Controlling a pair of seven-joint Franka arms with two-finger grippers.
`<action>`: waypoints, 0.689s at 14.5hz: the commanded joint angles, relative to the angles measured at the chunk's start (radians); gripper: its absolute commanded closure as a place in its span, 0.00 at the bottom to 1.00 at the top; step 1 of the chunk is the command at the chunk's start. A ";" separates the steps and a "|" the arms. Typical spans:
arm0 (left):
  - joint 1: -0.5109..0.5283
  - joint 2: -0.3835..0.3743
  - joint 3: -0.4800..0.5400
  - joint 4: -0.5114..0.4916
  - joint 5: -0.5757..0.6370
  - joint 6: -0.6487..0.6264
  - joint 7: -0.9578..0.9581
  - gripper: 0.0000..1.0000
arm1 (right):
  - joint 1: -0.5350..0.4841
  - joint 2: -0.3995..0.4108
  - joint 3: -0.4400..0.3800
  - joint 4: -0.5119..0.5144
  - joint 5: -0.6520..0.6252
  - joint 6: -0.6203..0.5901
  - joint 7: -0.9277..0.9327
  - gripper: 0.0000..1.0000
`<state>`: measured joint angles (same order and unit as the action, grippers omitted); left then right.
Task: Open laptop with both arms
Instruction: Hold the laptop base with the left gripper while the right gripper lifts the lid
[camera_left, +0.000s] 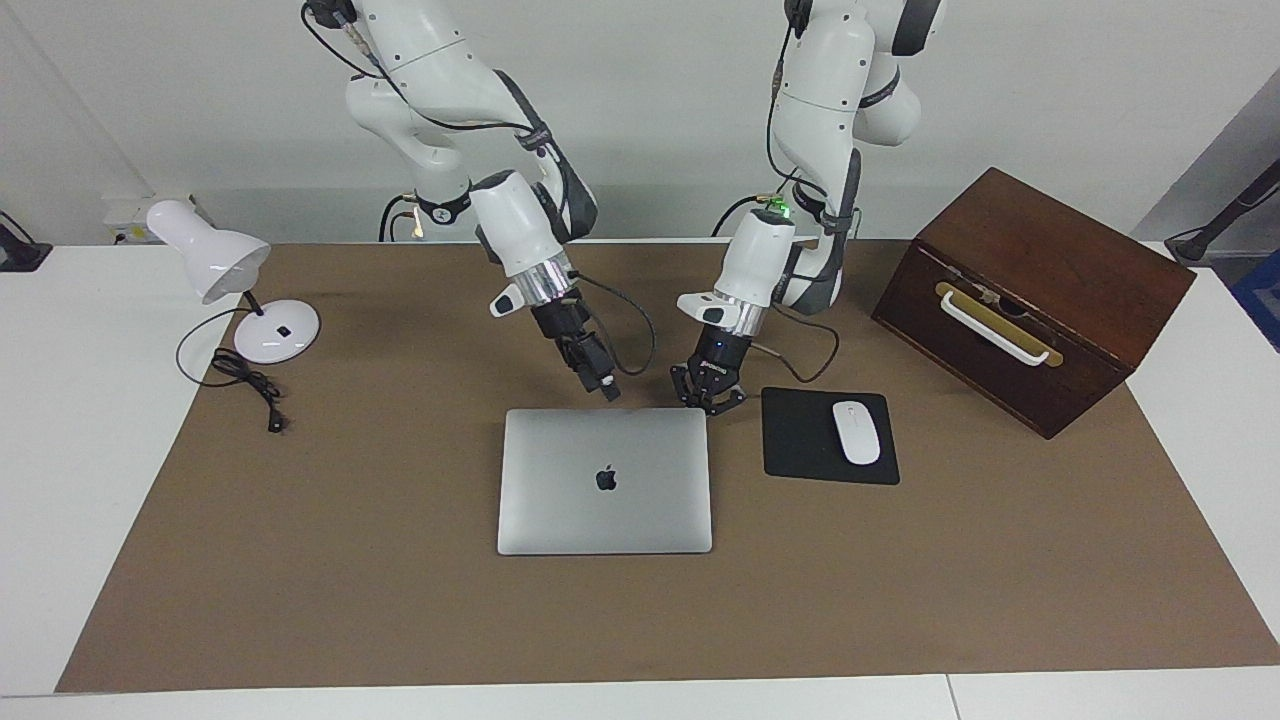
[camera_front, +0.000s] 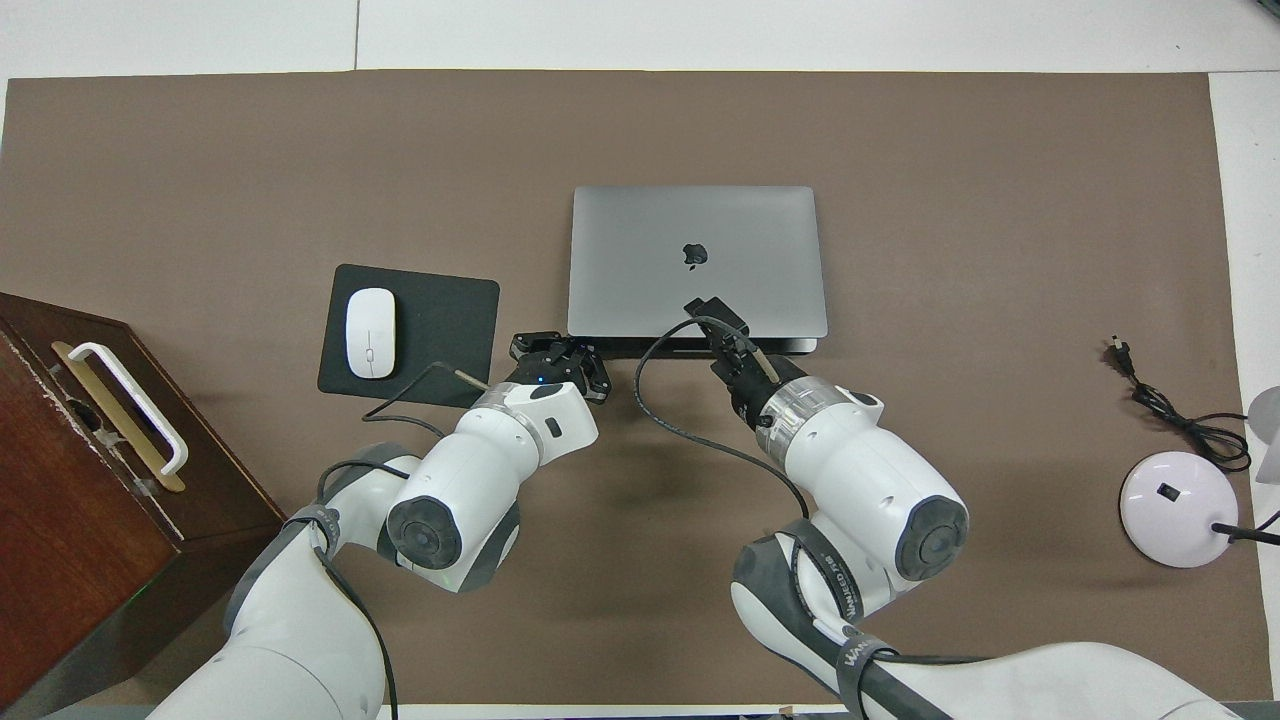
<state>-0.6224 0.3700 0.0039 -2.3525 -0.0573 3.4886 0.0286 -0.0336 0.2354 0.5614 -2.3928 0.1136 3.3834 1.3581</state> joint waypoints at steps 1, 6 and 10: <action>0.000 0.033 0.005 0.027 0.001 0.015 0.007 1.00 | -0.011 0.054 0.006 0.041 0.020 0.030 -0.051 0.00; 0.003 0.044 0.007 0.038 0.001 0.014 0.008 1.00 | -0.011 0.082 -0.003 0.075 0.020 0.033 -0.071 0.00; 0.009 0.046 0.007 0.038 0.001 0.015 0.010 1.00 | -0.011 0.104 -0.003 0.101 0.020 0.030 -0.073 0.00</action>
<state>-0.6202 0.3824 0.0058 -2.3355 -0.0573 3.4886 0.0286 -0.0339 0.3027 0.5481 -2.3251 0.1136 3.3938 1.3253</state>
